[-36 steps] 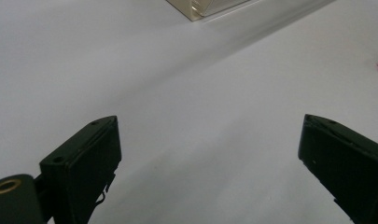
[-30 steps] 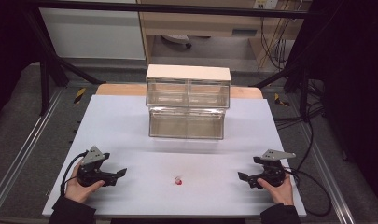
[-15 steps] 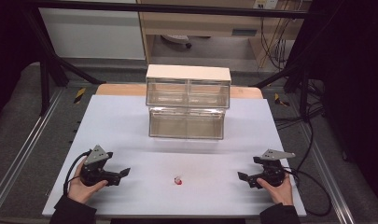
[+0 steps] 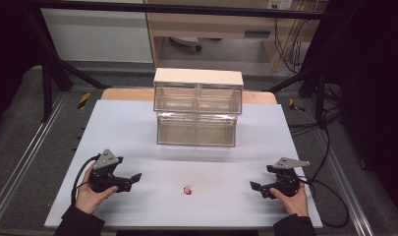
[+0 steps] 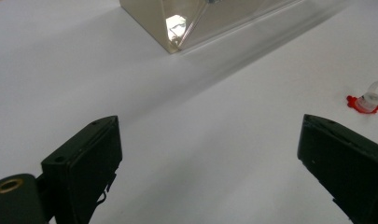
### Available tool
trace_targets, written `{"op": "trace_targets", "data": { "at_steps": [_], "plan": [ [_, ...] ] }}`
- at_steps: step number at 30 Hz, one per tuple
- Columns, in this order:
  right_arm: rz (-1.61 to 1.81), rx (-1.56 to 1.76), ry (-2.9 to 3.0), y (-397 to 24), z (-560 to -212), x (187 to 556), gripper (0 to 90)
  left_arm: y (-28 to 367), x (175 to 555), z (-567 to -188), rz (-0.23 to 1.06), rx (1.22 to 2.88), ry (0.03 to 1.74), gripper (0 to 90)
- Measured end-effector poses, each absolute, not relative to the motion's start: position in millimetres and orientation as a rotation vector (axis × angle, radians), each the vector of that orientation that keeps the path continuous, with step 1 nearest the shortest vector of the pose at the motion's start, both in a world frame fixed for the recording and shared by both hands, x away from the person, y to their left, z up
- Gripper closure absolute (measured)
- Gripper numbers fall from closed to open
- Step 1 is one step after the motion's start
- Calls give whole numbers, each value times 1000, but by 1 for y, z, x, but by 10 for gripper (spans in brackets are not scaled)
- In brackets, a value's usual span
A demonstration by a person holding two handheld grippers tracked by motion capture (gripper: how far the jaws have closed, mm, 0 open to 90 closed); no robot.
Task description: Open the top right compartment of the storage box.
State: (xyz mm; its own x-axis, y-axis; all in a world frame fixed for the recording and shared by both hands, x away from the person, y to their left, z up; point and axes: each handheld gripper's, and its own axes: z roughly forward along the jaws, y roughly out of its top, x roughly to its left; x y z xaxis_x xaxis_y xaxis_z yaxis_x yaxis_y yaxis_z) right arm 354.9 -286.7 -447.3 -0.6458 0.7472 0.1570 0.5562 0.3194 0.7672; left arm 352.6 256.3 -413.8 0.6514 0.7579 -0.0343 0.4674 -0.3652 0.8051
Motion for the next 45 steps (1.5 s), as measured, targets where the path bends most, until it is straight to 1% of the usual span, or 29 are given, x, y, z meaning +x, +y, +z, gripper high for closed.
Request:
{"op": "trace_targets", "data": {
  "at_steps": [8, 17, 23, 24, 26, 29, 30, 31, 32, 33, 35, 36, 37, 38, 42, 43, 45],
  "plan": [
    [1227, 1191, 2357, -287, -447, 355, 6, 244, 357, -398, 450, 2012, 932, 70],
    [1229, 1186, 2354, -287, -447, 355, 6, 231, 366, -378, 472, 1986, 926, 103],
    [1224, 1186, 2360, -286, -448, 355, 6, 222, 374, -368, 484, 1976, 927, 143],
    [1223, 1188, 2360, -286, -448, 355, 6, 221, 375, -366, 485, 1974, 927, 170],
    [1224, 1187, 2358, -286, -448, 355, 6, 219, 377, -363, 488, 1972, 927, 184],
    [1225, 1189, 2356, -286, -448, 355, 6, 215, 381, -358, 500, 1970, 925, 231],
    [1223, 1187, 2357, -286, -448, 355, 6, 213, 382, -356, 505, 1968, 922, 272],
    [1223, 1187, 2357, -286, -448, 355, 6, 212, 383, -354, 506, 1966, 918, 272],
    [1221, 1187, 2360, -286, -448, 355, 6, 210, 384, -351, 504, 1957, 917, 313],
    [1221, 1187, 2360, -286, -448, 355, 6, 210, 386, -349, 505, 1957, 914, 313],
    [1219, 1186, 2360, -286, -448, 355, 6, 207, 388, -344, 510, 1947, 910, 353],
    [1222, 1185, 2357, -286, -448, 355, 6, 206, 390, -342, 509, 1949, 905, 399],
    [1222, 1185, 2357, -286, -448, 355, 6, 205, 391, -340, 513, 1954, 901, 399],
    [1219, 1185, 2356, -287, -448, 355, 6, 203, 392, -337, 514, 1953, 900, 442],
    [1219, 1187, 2358, -287, -448, 355, 6, 198, 396, -331, 508, 1936, 896, 517],
    [1219, 1187, 2358, -287, -448, 355, 6, 197, 397, -329, 511, 1939, 896, 517],
    [1219, 1185, 2358, -287, -448, 355, 6, 195, 399, -327, 514, 1936, 895, 569]
  ]
}}
